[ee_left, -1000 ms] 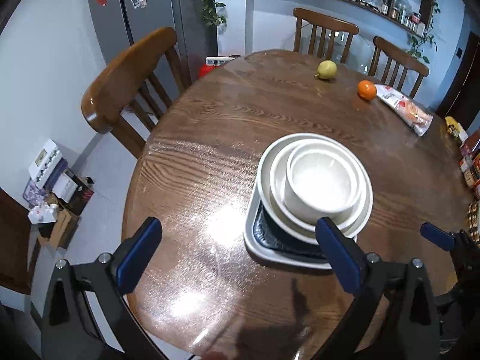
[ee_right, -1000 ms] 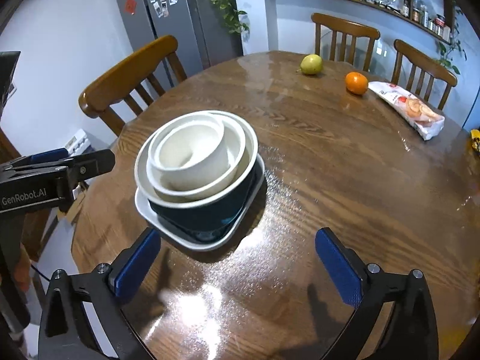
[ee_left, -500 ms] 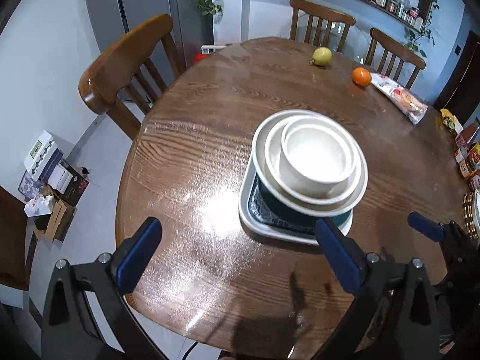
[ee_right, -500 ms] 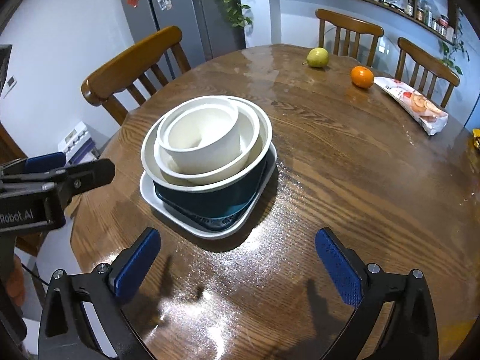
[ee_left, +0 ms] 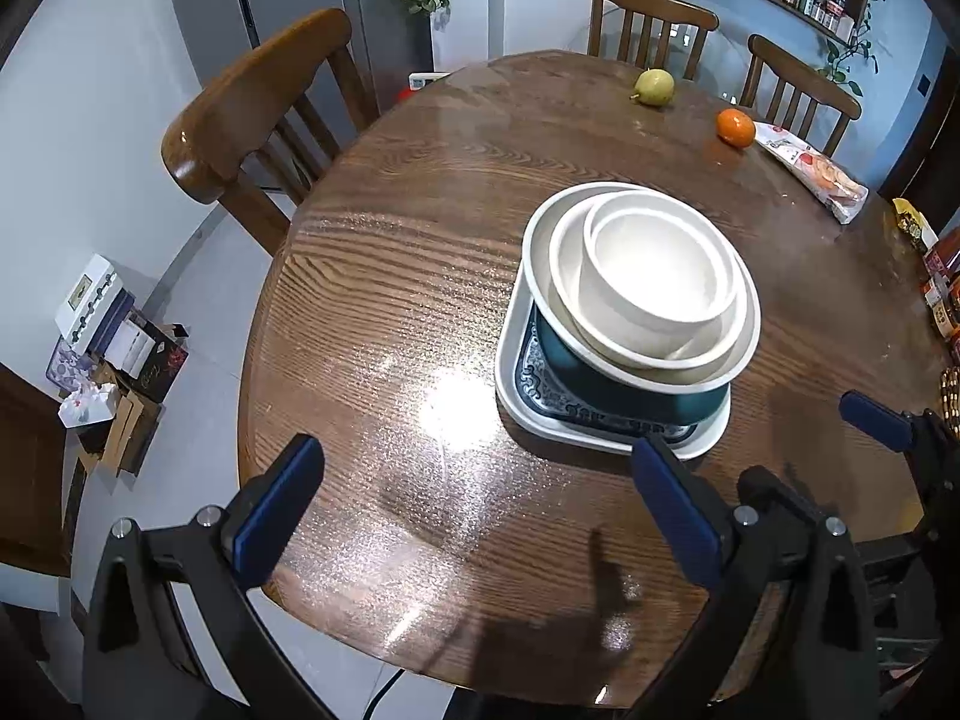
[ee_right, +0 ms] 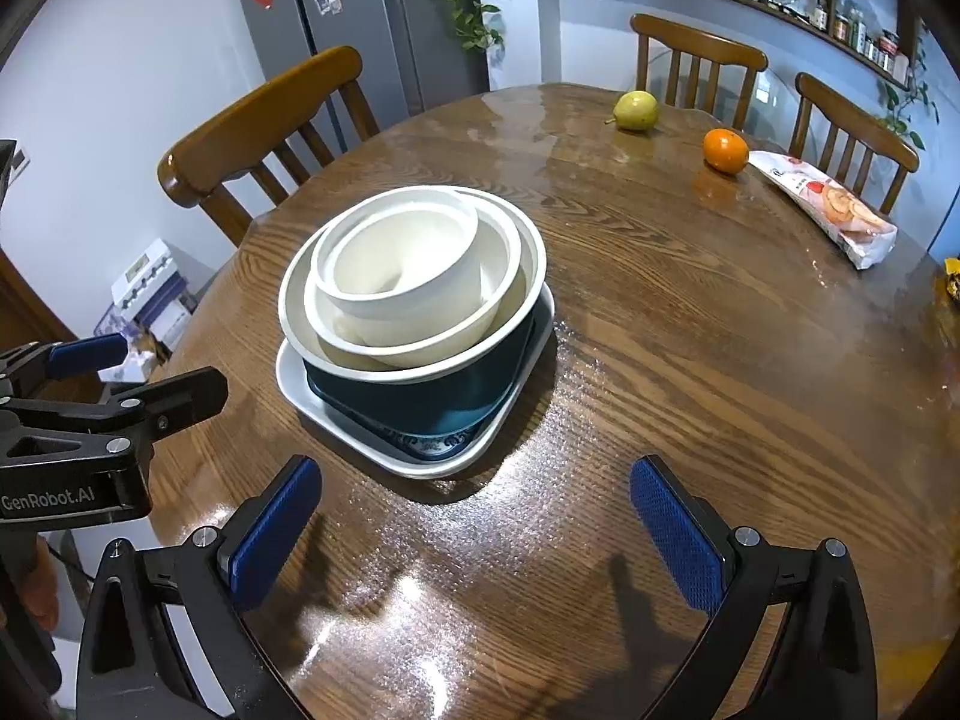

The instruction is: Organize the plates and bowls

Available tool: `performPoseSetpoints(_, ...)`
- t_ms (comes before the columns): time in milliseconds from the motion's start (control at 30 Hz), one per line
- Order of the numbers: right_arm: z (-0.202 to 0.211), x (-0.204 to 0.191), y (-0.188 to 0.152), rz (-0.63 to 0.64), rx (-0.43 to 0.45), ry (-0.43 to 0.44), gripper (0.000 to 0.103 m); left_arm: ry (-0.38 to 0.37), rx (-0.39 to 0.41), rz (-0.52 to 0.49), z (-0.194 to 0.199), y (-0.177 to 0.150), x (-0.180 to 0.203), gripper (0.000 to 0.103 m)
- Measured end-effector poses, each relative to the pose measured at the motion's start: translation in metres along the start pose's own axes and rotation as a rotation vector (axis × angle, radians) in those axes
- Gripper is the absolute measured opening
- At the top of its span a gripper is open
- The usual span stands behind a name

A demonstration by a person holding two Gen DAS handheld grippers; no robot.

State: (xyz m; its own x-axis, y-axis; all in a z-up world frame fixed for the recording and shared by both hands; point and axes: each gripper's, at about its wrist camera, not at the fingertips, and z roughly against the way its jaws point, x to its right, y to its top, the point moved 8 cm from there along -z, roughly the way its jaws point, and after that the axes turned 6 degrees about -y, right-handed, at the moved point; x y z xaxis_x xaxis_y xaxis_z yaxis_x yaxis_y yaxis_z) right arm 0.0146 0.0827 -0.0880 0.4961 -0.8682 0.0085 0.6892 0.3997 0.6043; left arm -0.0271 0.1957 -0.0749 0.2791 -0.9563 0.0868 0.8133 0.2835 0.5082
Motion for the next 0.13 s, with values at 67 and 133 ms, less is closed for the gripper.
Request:
performPoseSetpoints(67, 0.0000, -0.0008, 0.0006, 0.002, 0.001, 0.002, 0.103, 0.006, 0.001, -0.003, -0.0003, 0.0001, -0.0003, 0.102)
performPoseSetpoints(133, 0.0001, -0.0019, 0.0016, 0.005, 0.002, 0.002, 0.103, 0.020, 0.000, -0.003, -0.0016, 0.0000, -0.0024, 0.102)
